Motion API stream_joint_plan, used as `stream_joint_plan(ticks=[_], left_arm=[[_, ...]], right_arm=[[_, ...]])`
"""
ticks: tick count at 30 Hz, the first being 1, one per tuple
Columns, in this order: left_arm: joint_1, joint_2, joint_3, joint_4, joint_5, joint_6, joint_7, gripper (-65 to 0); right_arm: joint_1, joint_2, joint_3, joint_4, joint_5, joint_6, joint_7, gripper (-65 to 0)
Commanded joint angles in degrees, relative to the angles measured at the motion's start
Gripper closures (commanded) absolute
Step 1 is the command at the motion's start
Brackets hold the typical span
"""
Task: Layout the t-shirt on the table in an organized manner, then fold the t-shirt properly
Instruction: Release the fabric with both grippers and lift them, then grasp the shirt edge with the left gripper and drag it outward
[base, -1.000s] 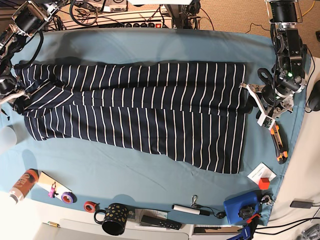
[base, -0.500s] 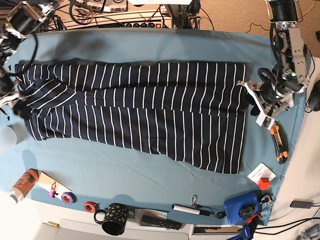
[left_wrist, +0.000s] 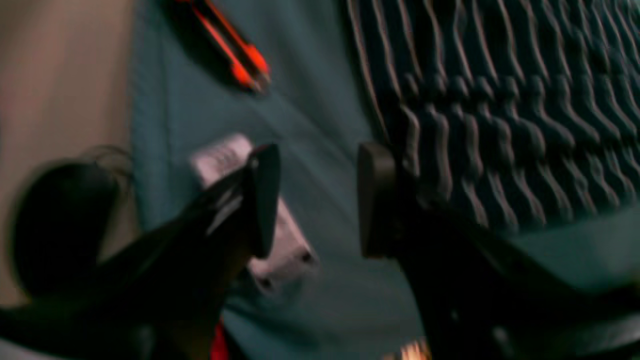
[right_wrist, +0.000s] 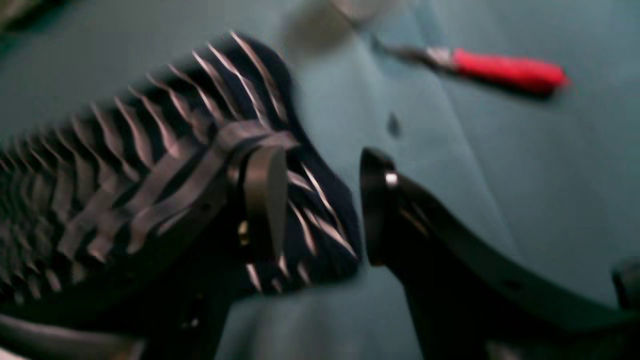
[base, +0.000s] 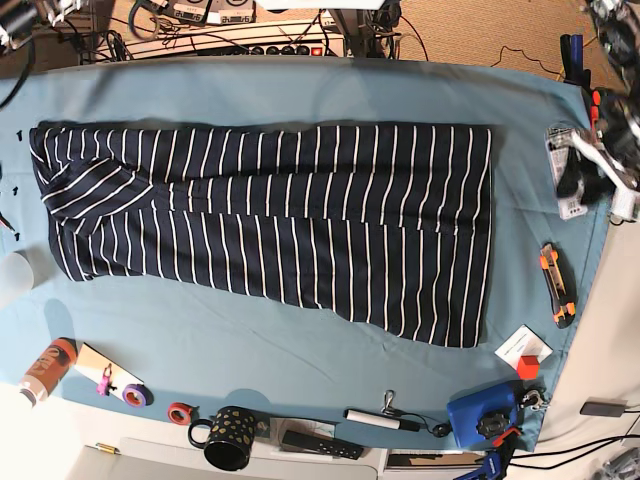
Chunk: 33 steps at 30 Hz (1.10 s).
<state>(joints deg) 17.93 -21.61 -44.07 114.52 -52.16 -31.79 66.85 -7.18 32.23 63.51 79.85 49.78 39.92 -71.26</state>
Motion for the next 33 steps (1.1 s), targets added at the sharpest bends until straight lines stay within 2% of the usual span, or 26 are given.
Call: stream_joint_plan(ticks=[1,6,11,13,17,22,27,31,33], left_arm=[[1.42,-0.74,-0.31,0.72,-2.16,-0.46,-0.33,-26.2],[7.15,1.75,0.07,-0.15,-2.71,-2.58,-2.93,-26.2],[7.89,5.99,0.07,-3.28,-1.62,-3.39,-6.93,-26.2],[7.74,7.06,0.09,-3.8,-1.66,-4.79,-7.8,-26.2],[7.74,7.98,0.24,-4.35,-1.38,-4.96,-9.92,-26.2],[5.9,7.96,3.45,-8.13,-1.4,-4.7,-9.88,-26.2],[2.1,7.98,4.59,-12.37,-1.44,-3.65,-9.4,-26.2],[0.42,8.04,4.59,-15.76,-1.51,-4.13,-5.84,-26.2],[0.17,8.26,4.59,-16.76,-3.45,-4.09,-3.08,-26.2]], right_arm=[[-0.87,1.75,0.28,0.02,0.74,0.08,2.12,-24.5],[-3.96,1.62,0.24,-7.74,-1.49,0.08,4.28,-24.4],[-3.91,1.77,0.2,-17.05,-0.15,0.08,7.23,-24.4],[-3.91,1.73,0.2,-17.9,0.31,0.08,7.17,-24.4],[-2.95,1.75,0.17,-17.88,0.33,0.08,7.63,-24.4],[-0.68,1.75,-1.16,-17.88,0.31,0.08,7.21,-24.4],[-0.59,1.73,-7.74,-17.88,0.24,0.08,7.82,-24.4],[-0.57,1.73,-12.68,-17.88,-0.11,0.08,9.97,-24.4],[-0.55,1.7,-13.81,-17.88,-0.63,0.08,10.67,-24.4]])
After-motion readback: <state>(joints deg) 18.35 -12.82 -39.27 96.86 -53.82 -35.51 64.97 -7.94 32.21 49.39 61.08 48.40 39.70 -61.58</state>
